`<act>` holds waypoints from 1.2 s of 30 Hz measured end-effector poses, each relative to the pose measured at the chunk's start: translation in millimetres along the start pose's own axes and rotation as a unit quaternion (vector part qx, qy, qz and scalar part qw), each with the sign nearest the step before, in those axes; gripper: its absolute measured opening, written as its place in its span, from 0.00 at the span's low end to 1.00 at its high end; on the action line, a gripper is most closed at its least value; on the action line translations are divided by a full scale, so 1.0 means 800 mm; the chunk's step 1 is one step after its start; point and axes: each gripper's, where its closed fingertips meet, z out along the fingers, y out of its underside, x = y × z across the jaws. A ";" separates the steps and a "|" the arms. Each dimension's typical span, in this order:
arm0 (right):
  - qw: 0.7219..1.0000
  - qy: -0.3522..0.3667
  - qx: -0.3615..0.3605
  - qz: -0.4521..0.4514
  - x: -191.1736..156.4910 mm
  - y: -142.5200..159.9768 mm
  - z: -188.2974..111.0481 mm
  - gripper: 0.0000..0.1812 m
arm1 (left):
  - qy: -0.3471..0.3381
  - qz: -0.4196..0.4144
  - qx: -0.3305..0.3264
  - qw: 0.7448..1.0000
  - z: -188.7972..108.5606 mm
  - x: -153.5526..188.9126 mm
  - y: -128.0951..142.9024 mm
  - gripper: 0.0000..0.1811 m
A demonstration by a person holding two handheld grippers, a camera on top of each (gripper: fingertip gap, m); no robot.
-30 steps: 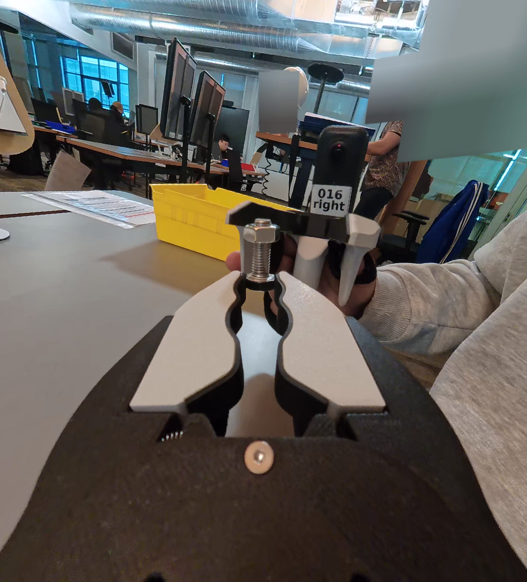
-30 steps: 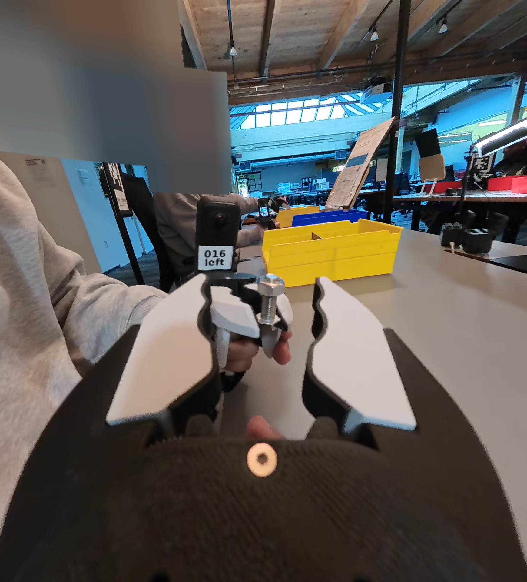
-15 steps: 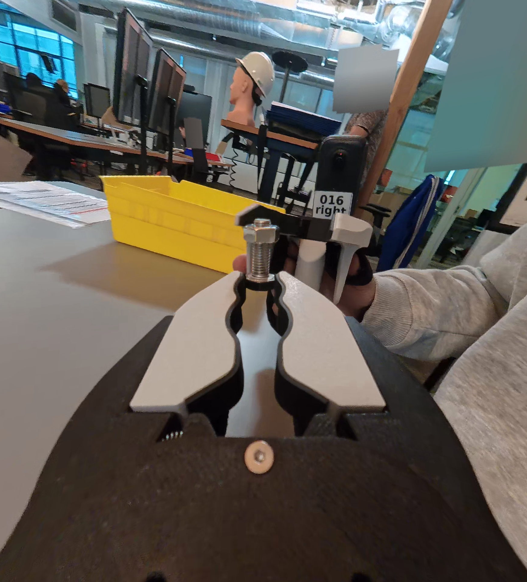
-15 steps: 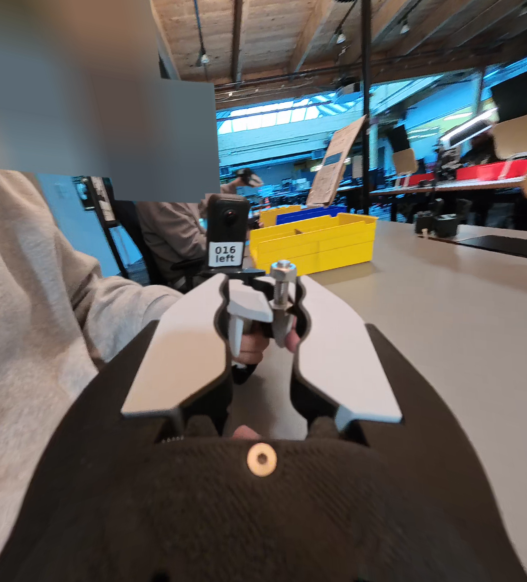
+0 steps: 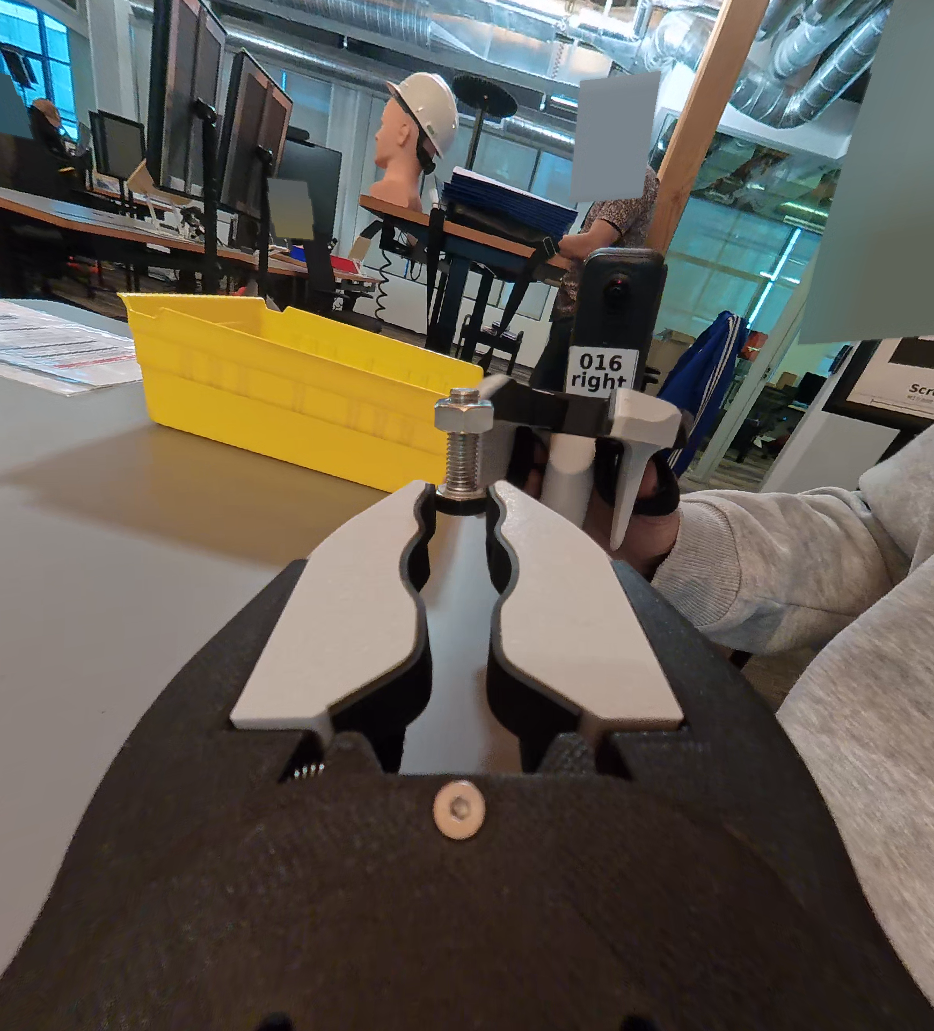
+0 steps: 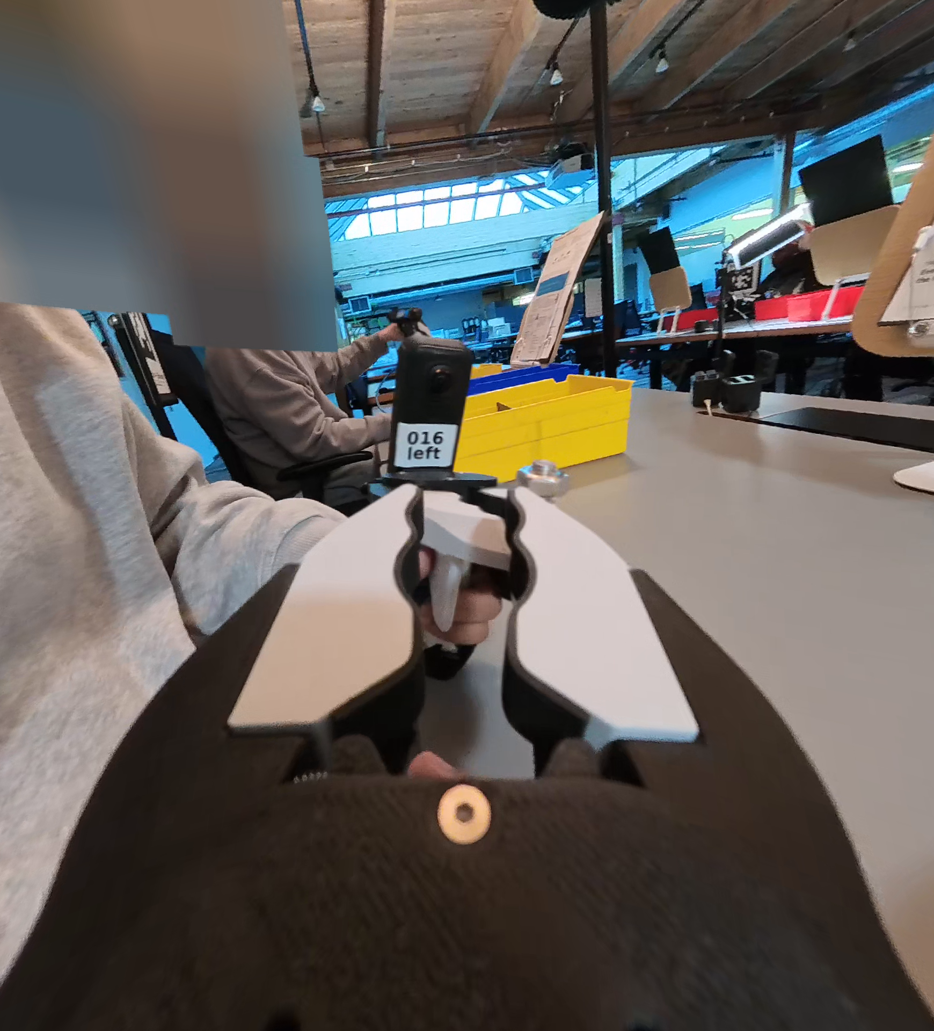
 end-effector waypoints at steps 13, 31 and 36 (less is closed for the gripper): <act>0.998 -0.057 -0.002 -0.018 -0.016 0.008 0.037 0.18 | -0.065 -0.019 0.024 0.997 -0.044 -0.018 -0.008 0.10; 0.983 -0.171 -0.038 0.048 -0.042 0.033 0.114 0.21 | -0.173 -0.017 0.072 0.982 -0.130 -0.026 -0.023 0.10; 0.988 -0.142 -0.024 0.047 -0.029 0.028 0.114 0.25 | -0.165 -0.008 0.057 0.985 -0.122 -0.023 -0.017 0.10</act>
